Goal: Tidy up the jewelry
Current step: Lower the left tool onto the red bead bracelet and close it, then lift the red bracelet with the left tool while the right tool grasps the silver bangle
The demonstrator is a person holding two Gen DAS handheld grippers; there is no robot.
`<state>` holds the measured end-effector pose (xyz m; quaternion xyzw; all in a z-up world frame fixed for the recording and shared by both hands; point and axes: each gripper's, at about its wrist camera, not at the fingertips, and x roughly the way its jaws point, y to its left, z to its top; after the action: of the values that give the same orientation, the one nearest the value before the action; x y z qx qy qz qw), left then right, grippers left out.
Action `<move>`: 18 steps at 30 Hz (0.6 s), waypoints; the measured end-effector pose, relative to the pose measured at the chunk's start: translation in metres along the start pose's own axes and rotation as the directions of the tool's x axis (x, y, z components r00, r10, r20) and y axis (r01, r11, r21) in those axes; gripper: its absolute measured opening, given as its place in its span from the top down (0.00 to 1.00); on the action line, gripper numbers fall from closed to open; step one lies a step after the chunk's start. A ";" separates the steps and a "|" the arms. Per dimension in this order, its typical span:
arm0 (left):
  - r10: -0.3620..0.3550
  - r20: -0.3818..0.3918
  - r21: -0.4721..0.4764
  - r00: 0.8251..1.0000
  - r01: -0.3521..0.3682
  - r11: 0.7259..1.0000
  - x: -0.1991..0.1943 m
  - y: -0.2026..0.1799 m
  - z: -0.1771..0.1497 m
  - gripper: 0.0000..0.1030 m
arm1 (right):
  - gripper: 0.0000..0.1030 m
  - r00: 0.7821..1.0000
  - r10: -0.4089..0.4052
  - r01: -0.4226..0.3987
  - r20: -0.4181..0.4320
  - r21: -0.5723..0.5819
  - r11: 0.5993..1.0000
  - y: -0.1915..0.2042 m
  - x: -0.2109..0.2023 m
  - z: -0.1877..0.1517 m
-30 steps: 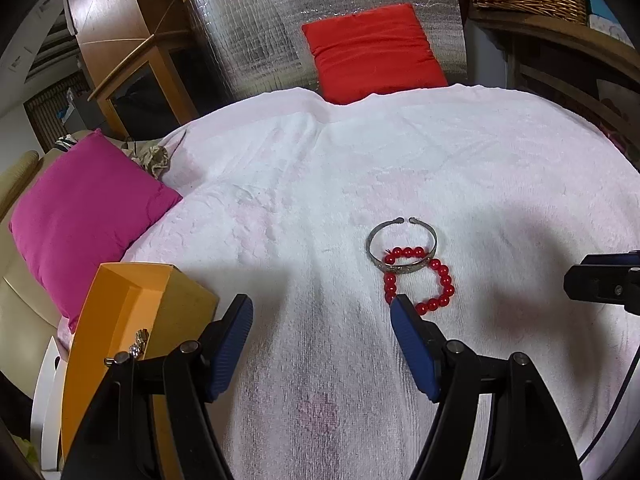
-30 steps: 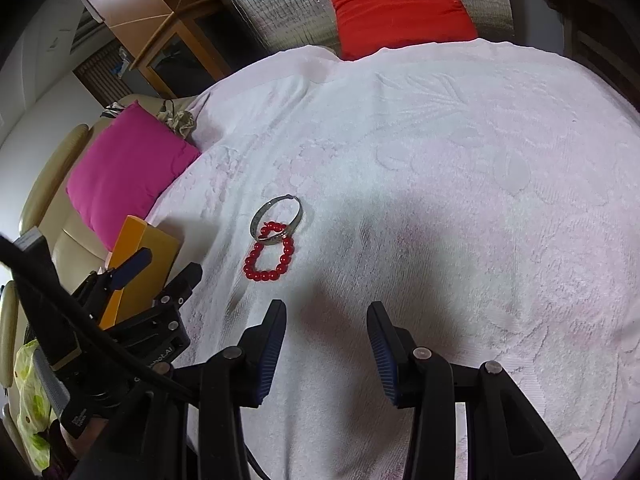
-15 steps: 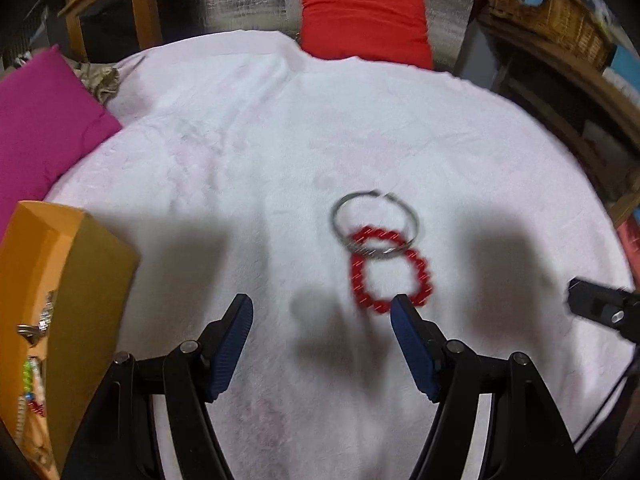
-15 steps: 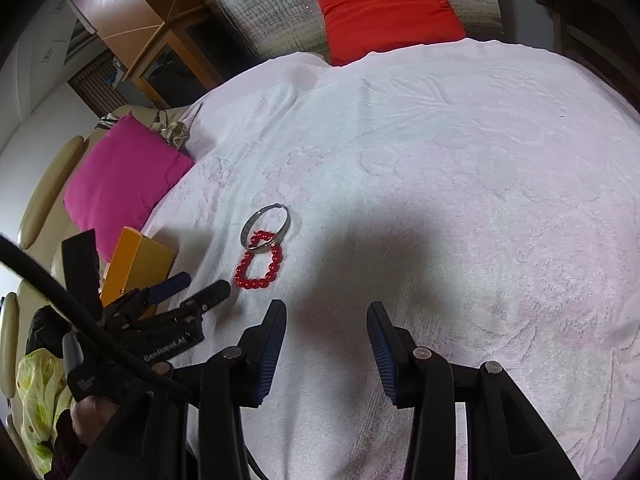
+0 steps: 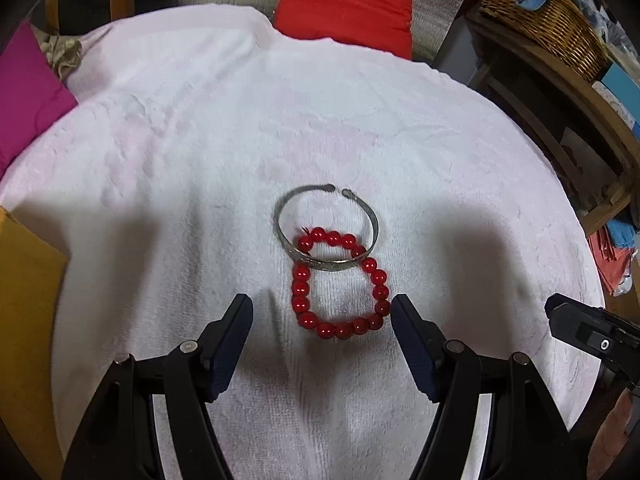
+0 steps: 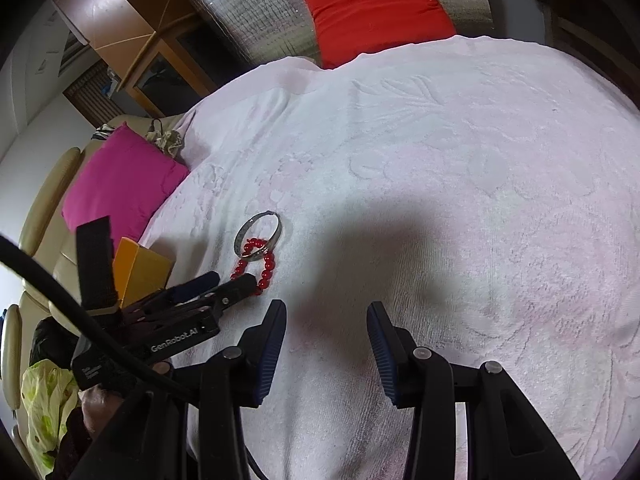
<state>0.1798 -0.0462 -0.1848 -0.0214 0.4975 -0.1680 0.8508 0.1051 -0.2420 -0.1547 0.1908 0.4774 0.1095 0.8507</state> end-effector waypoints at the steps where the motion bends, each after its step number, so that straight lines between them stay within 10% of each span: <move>1: 0.000 0.001 0.004 1.000 0.000 1.000 0.001 -0.001 0.000 0.30 | 0.56 1.000 0.001 -0.001 0.000 0.000 1.000 0.000 0.000 0.000; 6: -0.011 0.024 0.032 1.000 0.011 0.999 0.003 -0.006 0.002 0.31 | 0.56 1.000 0.003 -0.003 0.005 0.000 1.000 0.001 0.000 0.001; 18: 0.033 0.044 0.053 0.998 -0.035 0.998 -0.005 0.003 0.000 0.86 | 0.56 1.000 -0.012 0.012 0.012 -0.008 1.000 0.002 0.001 -0.001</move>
<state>0.1787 -0.0422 -0.1812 0.0061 0.4745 -0.1664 0.8644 0.1048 -0.2396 -0.1553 0.1850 0.4730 0.1055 0.8549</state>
